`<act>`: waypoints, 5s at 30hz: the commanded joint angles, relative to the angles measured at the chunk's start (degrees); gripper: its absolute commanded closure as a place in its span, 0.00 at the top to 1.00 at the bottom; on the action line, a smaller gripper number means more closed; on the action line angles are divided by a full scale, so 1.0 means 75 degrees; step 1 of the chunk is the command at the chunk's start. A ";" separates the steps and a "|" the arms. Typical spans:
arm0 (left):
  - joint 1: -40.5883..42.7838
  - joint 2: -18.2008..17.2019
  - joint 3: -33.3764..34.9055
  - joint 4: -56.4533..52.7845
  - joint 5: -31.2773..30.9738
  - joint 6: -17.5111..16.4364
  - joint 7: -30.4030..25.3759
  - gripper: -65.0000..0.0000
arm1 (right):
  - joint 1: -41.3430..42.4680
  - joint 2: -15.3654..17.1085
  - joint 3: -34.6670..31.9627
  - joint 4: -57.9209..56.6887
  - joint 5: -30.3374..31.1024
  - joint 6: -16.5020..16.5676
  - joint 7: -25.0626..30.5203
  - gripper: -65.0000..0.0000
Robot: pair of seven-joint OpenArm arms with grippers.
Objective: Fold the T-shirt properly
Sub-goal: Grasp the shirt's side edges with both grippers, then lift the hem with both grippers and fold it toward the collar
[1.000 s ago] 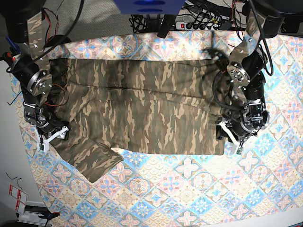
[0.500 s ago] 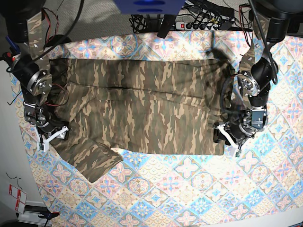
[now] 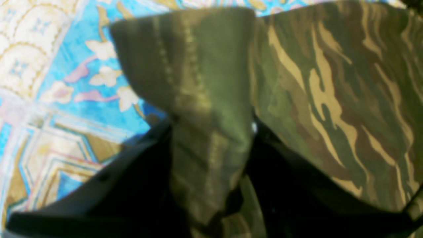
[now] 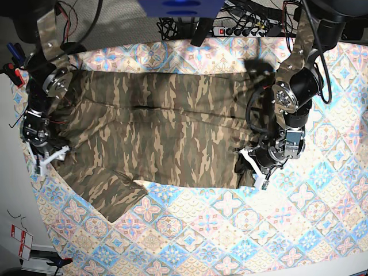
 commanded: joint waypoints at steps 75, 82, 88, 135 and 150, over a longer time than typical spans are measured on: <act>0.1071 0.0357 -0.0710 0.4452 0.0400 -0.0013 0.1690 0.00 | -0.0468 -0.1271 -0.1750 0.3732 -0.0045 0.2345 -0.3231 0.01; 0.1200 0.0322 -0.0652 0.5307 -0.0104 -0.0013 0.2323 0.00 | -0.0304 -0.1833 -0.1820 0.4154 -0.0045 0.2345 -0.3478 0.01; 0.1411 0.0311 -0.0687 0.5354 -0.0198 -0.0013 0.2276 0.00 | -0.0855 -0.1951 -0.1844 0.5724 -0.0033 0.2345 -0.4134 0.01; 0.3591 0.0381 -0.0640 0.8917 -0.1593 -0.0013 0.2288 0.00 | -0.4348 -0.3052 -0.1059 1.0143 0.0319 0.2345 -0.2739 0.01; 0.4728 0.0568 -0.0640 0.9421 -0.1534 -0.0013 0.2300 0.00 | -0.5157 -0.3052 -0.1070 1.0225 0.0307 0.2345 -0.4638 0.01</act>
